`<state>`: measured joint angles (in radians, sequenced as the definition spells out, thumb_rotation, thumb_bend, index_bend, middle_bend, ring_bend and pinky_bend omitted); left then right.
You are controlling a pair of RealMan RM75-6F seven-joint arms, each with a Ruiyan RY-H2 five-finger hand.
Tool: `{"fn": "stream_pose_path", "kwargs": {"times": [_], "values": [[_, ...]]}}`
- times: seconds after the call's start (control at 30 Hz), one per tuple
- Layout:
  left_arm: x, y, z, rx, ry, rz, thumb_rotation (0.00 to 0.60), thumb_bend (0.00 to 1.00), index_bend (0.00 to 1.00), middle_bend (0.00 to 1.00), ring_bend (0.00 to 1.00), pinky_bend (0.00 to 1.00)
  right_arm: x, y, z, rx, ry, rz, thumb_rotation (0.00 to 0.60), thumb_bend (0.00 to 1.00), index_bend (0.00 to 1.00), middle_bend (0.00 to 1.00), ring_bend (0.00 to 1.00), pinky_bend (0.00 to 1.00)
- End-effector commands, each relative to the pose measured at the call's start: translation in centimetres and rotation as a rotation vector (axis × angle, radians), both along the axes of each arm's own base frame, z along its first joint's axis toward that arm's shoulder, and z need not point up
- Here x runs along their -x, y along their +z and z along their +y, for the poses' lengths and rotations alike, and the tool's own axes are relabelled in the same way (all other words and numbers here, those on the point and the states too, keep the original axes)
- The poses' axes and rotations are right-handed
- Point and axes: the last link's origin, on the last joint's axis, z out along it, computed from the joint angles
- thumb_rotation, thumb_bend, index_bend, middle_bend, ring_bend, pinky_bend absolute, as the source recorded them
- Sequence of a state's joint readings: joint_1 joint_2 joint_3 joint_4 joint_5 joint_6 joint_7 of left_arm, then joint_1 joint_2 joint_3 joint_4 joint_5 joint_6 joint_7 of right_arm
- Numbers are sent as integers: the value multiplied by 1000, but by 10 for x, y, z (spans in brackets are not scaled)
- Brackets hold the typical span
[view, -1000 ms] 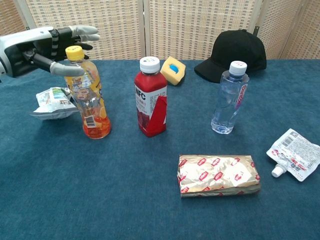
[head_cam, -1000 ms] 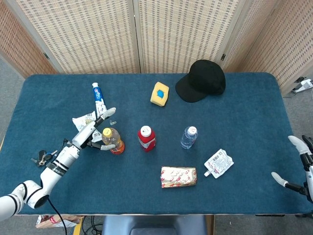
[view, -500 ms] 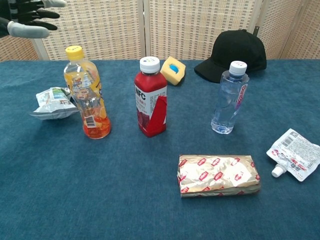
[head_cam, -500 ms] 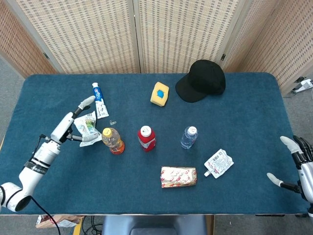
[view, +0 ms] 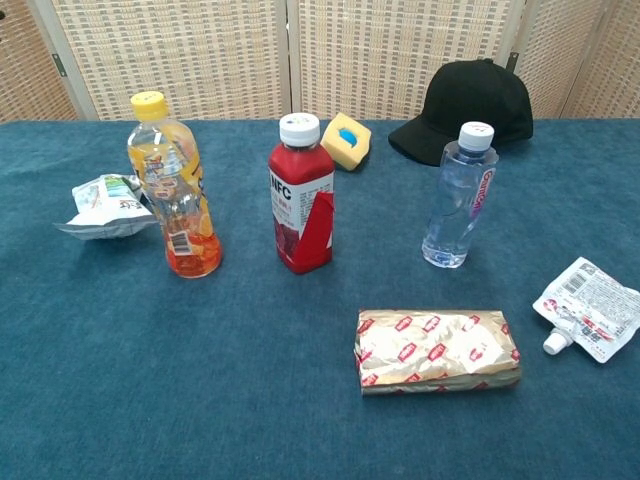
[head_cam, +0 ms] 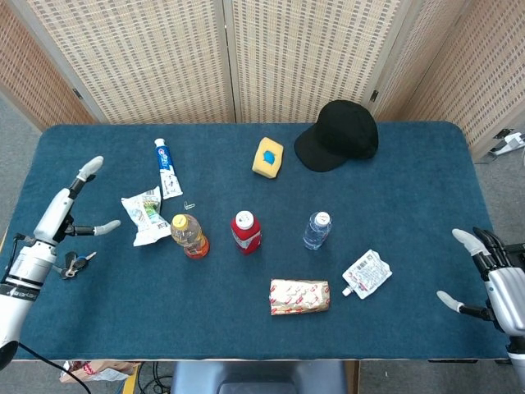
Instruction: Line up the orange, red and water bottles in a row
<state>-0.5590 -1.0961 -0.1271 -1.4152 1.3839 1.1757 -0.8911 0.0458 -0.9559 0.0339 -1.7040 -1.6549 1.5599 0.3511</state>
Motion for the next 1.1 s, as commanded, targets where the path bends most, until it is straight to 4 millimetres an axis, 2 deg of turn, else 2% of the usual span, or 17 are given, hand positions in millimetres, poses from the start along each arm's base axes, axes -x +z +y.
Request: {"fn": "stream_pose_path", "kwargs": {"times": [0.03,0.23,0.5,0.87,0.97,1.1], "values": [[23,11,-11,-56,79,59,600,119,0,0,0,56,-1,-2,-2,-32,2,-4,600,162,116,143,6,42],[50,16,-29,-82,171,180,600,125,0,0,0,56,-5,-11,-9,-91,10,-3,600,170,116,143,9,45],[69,16,-48,-144,229,429,600,126,0,0,0,56,-10,-22,-13,-150,25,-32,600,174,117,143,14,47],[74,3,-79,-171,213,560,600,126,0,0,0,56,-14,-27,-16,-211,2,-152,600,196,117,143,14,47],[73,0,-86,-175,208,588,600,125,0,0,0,56,-20,-33,-21,-254,-2,-227,600,196,117,143,14,47],[70,-3,-97,-163,194,596,600,126,0,0,0,56,-28,-37,-31,-252,14,-228,600,196,117,143,14,47]]}}
